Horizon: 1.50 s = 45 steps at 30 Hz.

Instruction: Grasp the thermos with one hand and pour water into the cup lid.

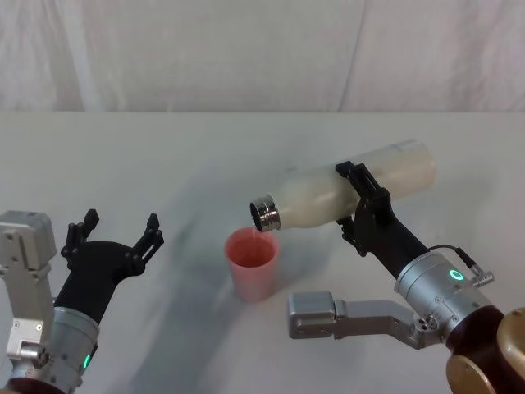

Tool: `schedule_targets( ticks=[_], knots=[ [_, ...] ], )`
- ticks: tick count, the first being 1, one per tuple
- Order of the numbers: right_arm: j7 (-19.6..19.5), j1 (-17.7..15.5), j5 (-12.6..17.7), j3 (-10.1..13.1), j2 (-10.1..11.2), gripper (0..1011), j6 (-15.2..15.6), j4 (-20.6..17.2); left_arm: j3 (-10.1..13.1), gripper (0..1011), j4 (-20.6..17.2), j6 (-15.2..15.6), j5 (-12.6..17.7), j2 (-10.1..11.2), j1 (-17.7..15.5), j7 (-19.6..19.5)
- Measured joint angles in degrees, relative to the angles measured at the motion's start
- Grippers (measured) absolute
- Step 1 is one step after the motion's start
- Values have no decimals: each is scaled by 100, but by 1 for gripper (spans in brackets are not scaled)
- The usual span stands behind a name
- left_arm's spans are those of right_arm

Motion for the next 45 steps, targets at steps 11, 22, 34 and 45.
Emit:
schedule_targets(
  ticks=[11,22,34,45],
  knots=[
    [12,1,-11,0,14,946,7,-10,0,1001,0,0,0,0,0,0],
    [21,27,-49,-9,26,946,15,-18,0,1001,0,0,0,0,0,0],
    [25,26,-70,-6,44,946,38,-27,0,1001,0,0,0,0,0,0],
    [26,17,-75,0,44,946,47,-28,0,1001,0,0,0,0,0,0]
  ],
)
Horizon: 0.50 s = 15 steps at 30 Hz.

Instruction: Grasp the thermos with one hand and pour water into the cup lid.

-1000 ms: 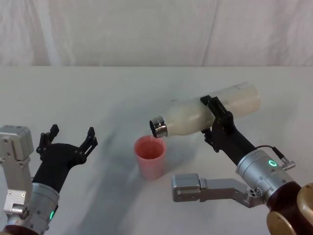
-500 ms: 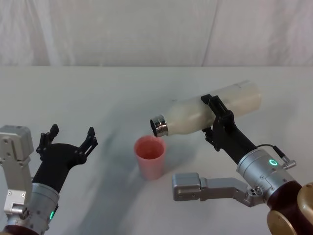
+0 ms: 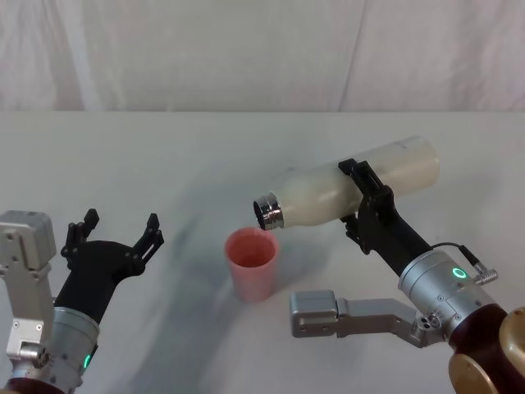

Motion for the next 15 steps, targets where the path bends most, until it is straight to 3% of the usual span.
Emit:
schedule_targets(
  ticks=[8,15],
  knots=[
    [10,-14,21,27,2,946,0,-9,0,1001,0,0,0,0,0,1],
    [-13,-68,311,142,-68,946,-78,-7,0,1001,0,0,0,0,0,0]
  ],
)
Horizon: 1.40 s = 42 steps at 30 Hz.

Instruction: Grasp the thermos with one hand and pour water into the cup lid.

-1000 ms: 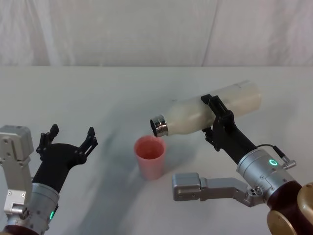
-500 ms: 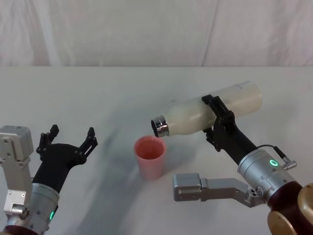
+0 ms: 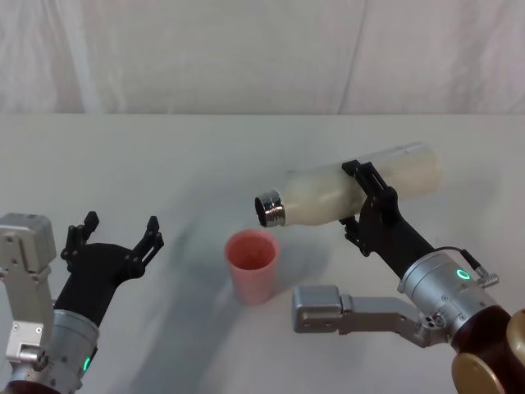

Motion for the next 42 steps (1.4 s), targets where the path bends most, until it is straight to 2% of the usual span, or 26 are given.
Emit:
schedule_targets(
  ticks=[4,11,17,18,24,27,28,31,33,34,36,37,38,39,42],
  knots=[
    [-30,-48,222,78,-53,946,-76,10,0,1001,0,0,0,0,0,0],
    [-136,-160,801,312,-176,946,-320,32,0,1001,0,0,0,0,0,0],
    [-162,-298,1541,606,-314,946,-617,31,0,1001,0,0,0,0,0,0],
    [-153,-338,1767,693,-356,946,-694,24,0,1001,0,0,0,0,0,0],
    [-33,-491,2590,984,-502,946,-952,9,0,1001,0,0,0,0,0,0],
    [89,-582,3176,1196,-617,946,-1086,11,0,1001,0,0,0,0,0,0],
    [89,-582,3176,1196,-617,946,-1086,11,0,1001,0,0,0,0,0,0],
    [261,-692,3865,1444,-744,946,-1191,32,0,1001,0,0,0,0,0,0],
    [339,-737,4164,1546,-791,946,-1218,38,0,1001,0,0,0,0,0,0],
    [420,-782,4425,1635,-830,946,-1228,45,0,1001,0,0,0,0,0,0],
    [492,-823,4668,1724,-870,946,-1230,52,0,1001,0,0,0,0,0,0],
    [572,-866,4980,1825,-916,946,-1226,64,0,1001,0,0,0,0,0,0],
    [572,-866,4980,1825,-916,946,-1226,64,0,1001,0,0,0,0,0,0],
    [655,-902,5275,1920,-966,946,-1205,81,0,1001,0,0,0,0,0,0],
    [801,-961,5804,2070,-1056,946,-1153,122,0,1001,0,0,0,0,0,0]
  ],
)
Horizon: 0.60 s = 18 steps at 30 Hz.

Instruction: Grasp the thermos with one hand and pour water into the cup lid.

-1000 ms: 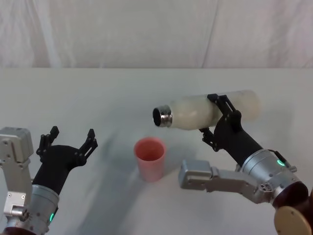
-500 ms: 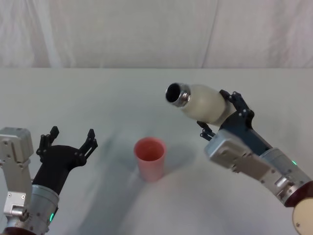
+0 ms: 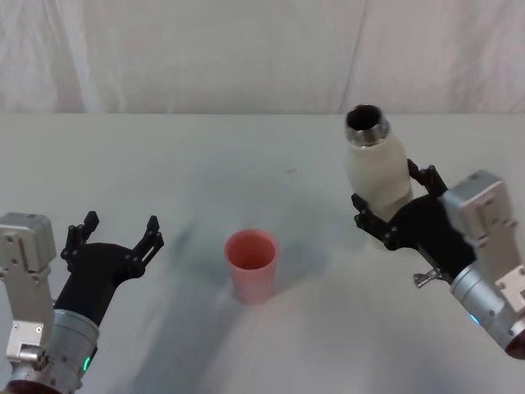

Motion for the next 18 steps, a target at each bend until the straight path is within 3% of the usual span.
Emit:
schedule_targets(
  ticks=[4,9,18],
  knots=[
    [139,-57,671,175,-105,946,75,77,0,1001,0,0,0,0,0,0],
    [194,-83,1085,251,-153,946,123,148,0,1001,0,0,0,0,0,0],
    [165,-104,1479,300,-161,946,154,286,0,1001,0,0,0,0,0,0]
  ],
)
